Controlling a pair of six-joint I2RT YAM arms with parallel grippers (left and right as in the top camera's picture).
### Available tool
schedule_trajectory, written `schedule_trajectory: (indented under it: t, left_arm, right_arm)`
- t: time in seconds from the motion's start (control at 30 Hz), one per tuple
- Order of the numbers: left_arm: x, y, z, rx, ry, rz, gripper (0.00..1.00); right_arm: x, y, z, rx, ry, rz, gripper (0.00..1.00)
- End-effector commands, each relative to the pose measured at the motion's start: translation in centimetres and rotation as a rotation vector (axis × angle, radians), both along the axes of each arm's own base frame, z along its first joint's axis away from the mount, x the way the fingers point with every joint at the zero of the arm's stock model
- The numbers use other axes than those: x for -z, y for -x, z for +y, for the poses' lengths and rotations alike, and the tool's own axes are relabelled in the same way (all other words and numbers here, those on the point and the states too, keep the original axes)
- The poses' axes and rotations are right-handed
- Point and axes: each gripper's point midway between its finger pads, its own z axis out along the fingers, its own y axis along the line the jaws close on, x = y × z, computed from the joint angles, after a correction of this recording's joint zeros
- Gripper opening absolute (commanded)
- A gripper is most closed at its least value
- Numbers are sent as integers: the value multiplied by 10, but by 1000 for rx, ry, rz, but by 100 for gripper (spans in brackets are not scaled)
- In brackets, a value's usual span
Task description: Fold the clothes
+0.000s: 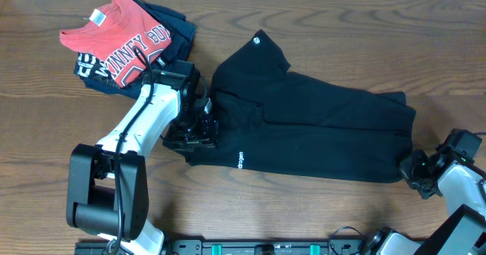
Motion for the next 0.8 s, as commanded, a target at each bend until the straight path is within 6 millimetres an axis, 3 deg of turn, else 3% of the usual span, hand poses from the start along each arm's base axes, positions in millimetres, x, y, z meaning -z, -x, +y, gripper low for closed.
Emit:
schedule_trajectory:
  t: [0.0,0.2,0.47,0.5,0.6,0.67,0.77]
  left_arm:
    - [2,6,3,6,-17,22,66]
    - [14,21,6,4,-27,64,66]
    - [44,41,9,-27,-28,93,66]
    - [48,42,9,-29,-27,86,59]
    - [52,46,10,-36,-31,94,25]
    - [51,51,12,-35,-37,116,9]
    - [47,64,16,-33,-57,171,6]
  right_arm:
    - [5,25,-15,49,65,106,1]
    - [3,61,-41,203,149,234,1]
    - [3,70,-50,290,137,222,1]
    - [3,69,-51,290,139,220,1]
    - [3,69,-53,293,150,220,1]
    - [2,71,-55,295,162,229,1]
    - [1,74,-57,298,178,243,1]
